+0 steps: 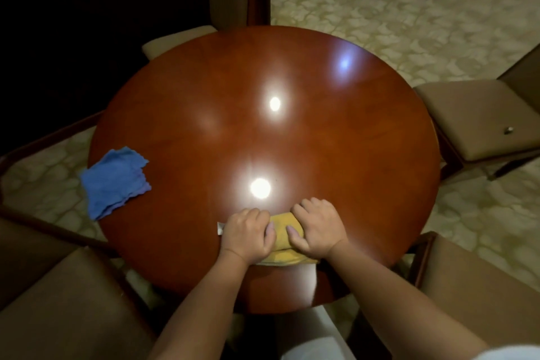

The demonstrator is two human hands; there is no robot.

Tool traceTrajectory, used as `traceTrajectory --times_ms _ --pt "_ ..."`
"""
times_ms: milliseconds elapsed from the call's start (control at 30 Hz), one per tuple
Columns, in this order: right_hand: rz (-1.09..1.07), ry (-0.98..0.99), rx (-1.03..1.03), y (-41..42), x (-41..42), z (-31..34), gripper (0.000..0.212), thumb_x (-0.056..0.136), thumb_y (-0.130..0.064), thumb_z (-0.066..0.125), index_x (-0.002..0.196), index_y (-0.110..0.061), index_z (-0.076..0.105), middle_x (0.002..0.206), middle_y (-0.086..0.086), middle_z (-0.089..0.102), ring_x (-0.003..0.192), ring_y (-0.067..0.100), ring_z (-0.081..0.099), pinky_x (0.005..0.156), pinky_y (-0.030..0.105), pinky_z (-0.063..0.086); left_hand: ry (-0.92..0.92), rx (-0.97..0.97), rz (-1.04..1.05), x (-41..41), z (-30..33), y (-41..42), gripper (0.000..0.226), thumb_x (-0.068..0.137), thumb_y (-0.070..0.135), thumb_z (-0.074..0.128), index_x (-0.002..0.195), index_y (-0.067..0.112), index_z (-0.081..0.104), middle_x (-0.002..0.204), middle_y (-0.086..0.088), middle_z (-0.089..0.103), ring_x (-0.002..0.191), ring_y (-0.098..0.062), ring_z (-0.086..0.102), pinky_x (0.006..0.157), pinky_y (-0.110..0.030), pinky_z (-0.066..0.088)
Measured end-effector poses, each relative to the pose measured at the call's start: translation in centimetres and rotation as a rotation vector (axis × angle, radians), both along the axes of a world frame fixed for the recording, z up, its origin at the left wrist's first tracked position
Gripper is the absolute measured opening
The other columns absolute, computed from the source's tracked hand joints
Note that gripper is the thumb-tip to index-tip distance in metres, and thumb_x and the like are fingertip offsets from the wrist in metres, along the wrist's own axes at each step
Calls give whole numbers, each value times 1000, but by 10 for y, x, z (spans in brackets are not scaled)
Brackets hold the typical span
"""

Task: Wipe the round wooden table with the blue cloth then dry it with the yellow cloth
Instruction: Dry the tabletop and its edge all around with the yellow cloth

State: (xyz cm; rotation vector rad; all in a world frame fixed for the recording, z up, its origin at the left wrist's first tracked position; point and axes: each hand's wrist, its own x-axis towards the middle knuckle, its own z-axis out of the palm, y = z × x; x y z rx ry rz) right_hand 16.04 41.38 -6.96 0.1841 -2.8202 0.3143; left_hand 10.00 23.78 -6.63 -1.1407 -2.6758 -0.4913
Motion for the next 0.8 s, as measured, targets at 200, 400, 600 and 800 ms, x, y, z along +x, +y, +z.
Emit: traceTrajectory --times_ms 200,400,600,800 --pt "29 7 -15 22 -64 0 40 81 -47 44 72 -10 56 65 6 47 57 27 45 53 34 30 34 41 36 -59 -5 20 27 79 27 41 59 11 50 54 -7 49 46 -28 49 41 -28 36" --pt "78 10 -13 54 -150 -2 45 83 -48 40 74 -8 57 65 7 48 57 28 47 53 34 31 59 77 122 -132 -9 49 28 80 25 40 59 10 50 53 -7 48 45 -28 47 41 -27 35" --pt "102 45 1 84 -255 -4 44 83 -47 40 76 -8 58 66 9 50 59 31 49 53 36 32 91 88 168 -231 -12 80 29 80 25 39 60 8 51 55 -10 51 46 -30 49 40 -31 37" --pt "115 100 1 103 -334 -7 42 82 -46 39 72 -8 56 64 10 52 57 32 50 52 34 31 165 85 244 -302 -16 101 30 80 24 37 61 7 51 55 -11 52 46 -30 50 40 -29 36"
